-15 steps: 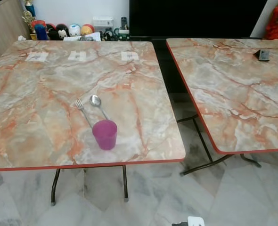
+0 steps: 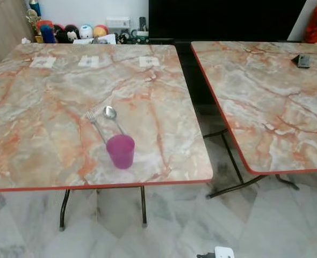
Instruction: Setting the table
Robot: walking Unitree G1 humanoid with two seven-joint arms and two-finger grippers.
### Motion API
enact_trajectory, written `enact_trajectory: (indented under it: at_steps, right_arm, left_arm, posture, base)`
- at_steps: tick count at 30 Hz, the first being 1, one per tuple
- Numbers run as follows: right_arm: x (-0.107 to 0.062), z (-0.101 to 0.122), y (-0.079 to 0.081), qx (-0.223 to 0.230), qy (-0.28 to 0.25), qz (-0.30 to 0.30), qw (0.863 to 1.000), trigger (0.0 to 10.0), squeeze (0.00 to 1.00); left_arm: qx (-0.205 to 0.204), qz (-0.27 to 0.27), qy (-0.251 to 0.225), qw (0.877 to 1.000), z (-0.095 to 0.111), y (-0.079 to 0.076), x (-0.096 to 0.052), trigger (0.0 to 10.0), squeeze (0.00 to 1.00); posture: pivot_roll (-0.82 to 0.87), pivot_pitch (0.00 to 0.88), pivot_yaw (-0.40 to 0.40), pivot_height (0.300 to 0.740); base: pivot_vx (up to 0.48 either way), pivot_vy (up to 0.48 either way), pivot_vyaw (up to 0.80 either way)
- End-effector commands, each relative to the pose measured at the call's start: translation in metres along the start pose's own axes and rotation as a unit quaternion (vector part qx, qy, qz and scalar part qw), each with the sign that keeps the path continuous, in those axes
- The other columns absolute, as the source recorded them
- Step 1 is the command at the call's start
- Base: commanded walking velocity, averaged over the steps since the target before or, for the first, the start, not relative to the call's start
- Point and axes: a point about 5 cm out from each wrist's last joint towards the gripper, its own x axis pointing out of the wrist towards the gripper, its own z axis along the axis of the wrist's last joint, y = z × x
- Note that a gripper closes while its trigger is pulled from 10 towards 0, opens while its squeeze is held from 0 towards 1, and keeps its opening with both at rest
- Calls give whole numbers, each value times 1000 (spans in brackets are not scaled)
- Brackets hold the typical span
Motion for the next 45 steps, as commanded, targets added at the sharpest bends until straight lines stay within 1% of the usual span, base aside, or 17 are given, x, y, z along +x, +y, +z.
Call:
enact_trajectory:
  at_steps: [1,10,26,30,33,34,35,36,37,38,39,40,42,43,45]
  right_arm:
    - [-2,-8,-1,5,9,-4,1000,10000,0]
    - [-2,-8,-1,6,8,-6,1000,10000,0]
    - [-2,-7,-2,21,1,-19,1000,10000,0]
    - [-2,-7,-2,25,0,-21,999,10000,0]
    - [-2,-7,-2,28,0,-21,999,10000,0]
    - [-2,-7,-2,26,0,-20,999,10000,0]
    - [-2,-7,-2,25,0,-19,1000,10000,0]
    - [-2,-7,-2,25,0,-19,1000,10000,0]
    - [-2,-7,-3,24,0,-19,1000,10000,0]
    - [-2,-7,-3,23,0,-19,1000,10000,0]
    - [-2,-7,-3,23,0,-19,1000,10000,0]
    - [-2,-7,-3,22,0,-18,1000,10000,0]
    - [-2,-7,-3,20,0,-17,1000,10000,0]
    - [-2,-6,-3,19,0,-17,1000,10000,0]
    - [-2,-6,-4,19,0,-17,1000,10000,0]
  left_arm:
    - [-6,1,19,1000,-12,1,-4,10000,0]
    - [-6,1,17,1000,-12,0,-4,10000,0]
    - [-9,5,7,1000,-8,3,-3,10000,0]
    - [-13,6,-8,1000,-3,3,-2,10000,0]
    - [-25,10,-44,999,12,7,1,10000,0]
    - [-31,10,-76,997,26,9,3,10000,0]
    - [-28,6,-119,993,43,11,4,10000,0]
    - [-27,4,-133,991,49,11,5,10000,0]
    - [-29,2,-166,986,62,11,5,10000,0]
    - [-29,2,-174,984,65,12,5,10000,0]
    - [-27,0,-200,979,74,12,3,10000,0]
    - [-22,-3,-239,971,87,14,0,10000,0]
    - [-14,-8,-274,962,96,15,-6,10000,0]
    - [-10,-11,-296,955,101,15,-11,10000,0]
    - [-9,-13,-313,950,103,14,-16,10000,0]
  posture:
    - [45,107,-11,740]
    - [45,105,-11,740]
    - [48,102,-8,740]
    - [47,102,-7,740]
    - [51,102,-8,740]
    - [52,102,-9,740]
    - [52,102,-9,740]
    - [52,102,-9,740]
    - [57,102,-9,740]
    - [57,102,-9,740]
    - [62,101,-9,740]
    - [64,100,-11,740]
    - [64,100,-11,740]
    - [61,99,-10,740]
    - [62,99,-10,740]
  base:
    - [-262,0,0]
    - [-260,0,0]
    - [0,0,0]
    - [0,0,0]
    - [0,0,0]
    - [0,0,0]
    - [0,0,0]
    - [0,0,0]
    - [0,0,0]
    - [0,0,0]
    - [0,0,0]
    - [0,0,0]
    - [0,0,0]
    - [0,0,0]
    - [0,0,0]
